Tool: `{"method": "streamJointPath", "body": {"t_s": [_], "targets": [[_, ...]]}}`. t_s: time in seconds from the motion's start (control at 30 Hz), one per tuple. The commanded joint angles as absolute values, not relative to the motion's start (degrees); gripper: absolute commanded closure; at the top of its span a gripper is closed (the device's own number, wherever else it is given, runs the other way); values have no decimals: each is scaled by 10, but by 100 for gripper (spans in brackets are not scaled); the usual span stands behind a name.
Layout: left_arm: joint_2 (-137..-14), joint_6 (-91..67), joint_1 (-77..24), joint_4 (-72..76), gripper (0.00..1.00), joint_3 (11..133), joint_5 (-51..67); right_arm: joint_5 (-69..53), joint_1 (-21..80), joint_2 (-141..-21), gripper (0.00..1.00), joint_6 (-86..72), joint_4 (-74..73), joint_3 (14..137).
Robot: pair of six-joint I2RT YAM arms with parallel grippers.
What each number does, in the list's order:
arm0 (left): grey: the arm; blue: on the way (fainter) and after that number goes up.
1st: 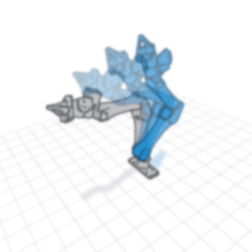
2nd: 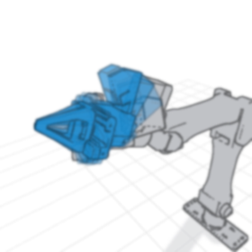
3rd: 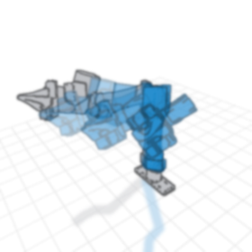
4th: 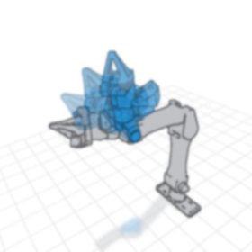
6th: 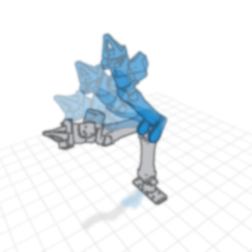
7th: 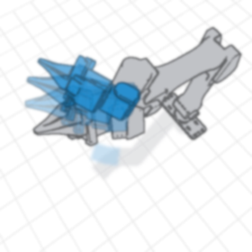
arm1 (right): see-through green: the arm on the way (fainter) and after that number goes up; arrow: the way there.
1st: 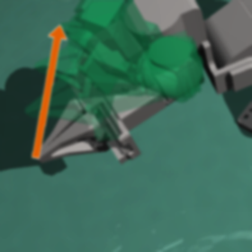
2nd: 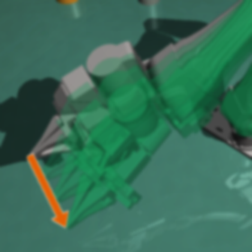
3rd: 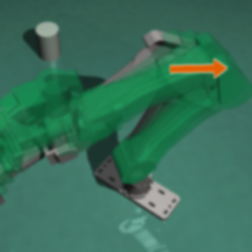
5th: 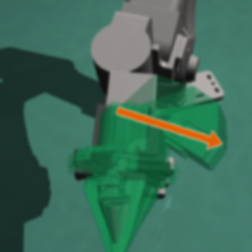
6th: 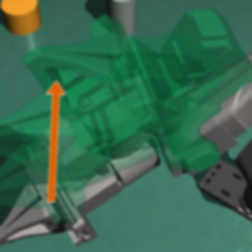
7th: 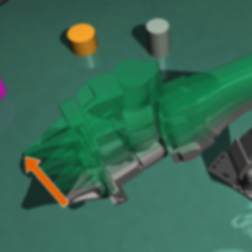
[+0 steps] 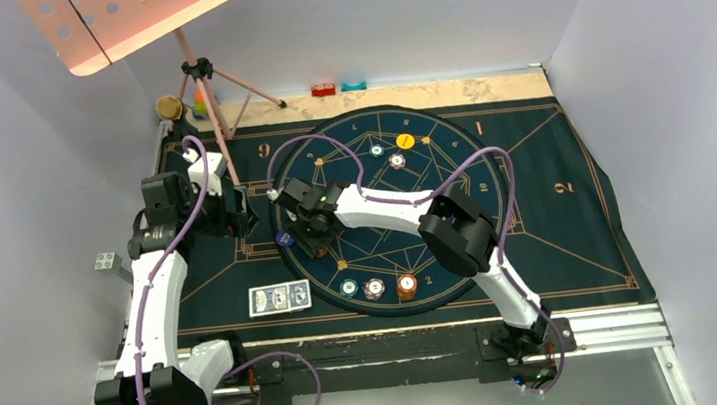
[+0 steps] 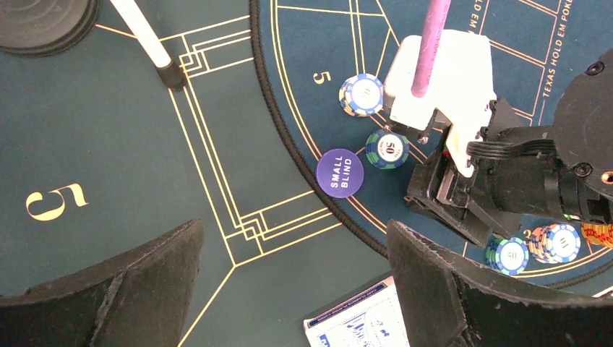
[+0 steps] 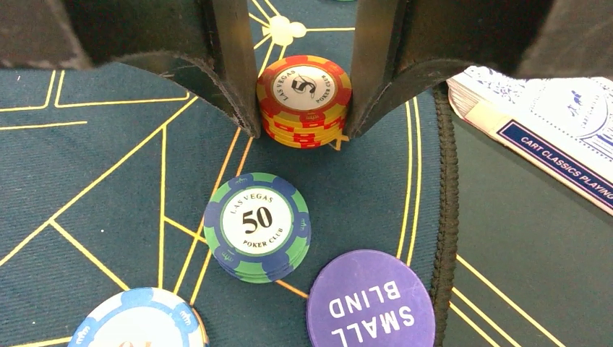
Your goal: Distribute texas hold em gaming equipment
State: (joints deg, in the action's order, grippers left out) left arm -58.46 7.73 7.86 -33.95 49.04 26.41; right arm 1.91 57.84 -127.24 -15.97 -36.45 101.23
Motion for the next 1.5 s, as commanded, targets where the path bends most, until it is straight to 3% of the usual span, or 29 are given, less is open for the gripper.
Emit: {"method": "streamJointPath", "body": {"t_s": [0.0,0.2,0.57,1.1,1.47], "targets": [[-574,85,84,-327,0,491,272,15,577,-1283,51,-153,-368,1035],[-574,85,84,-326,0,492,273,26,577,-1255,37,-147,-382,1050],[-577,85,84,-326,0,492,270,82,576,-1134,36,-138,-438,1053],[-579,86,84,-327,0,491,277,142,569,-834,24,-267,-479,695],[-578,88,84,-327,0,490,282,109,562,-760,18,-331,-478,592]]}}
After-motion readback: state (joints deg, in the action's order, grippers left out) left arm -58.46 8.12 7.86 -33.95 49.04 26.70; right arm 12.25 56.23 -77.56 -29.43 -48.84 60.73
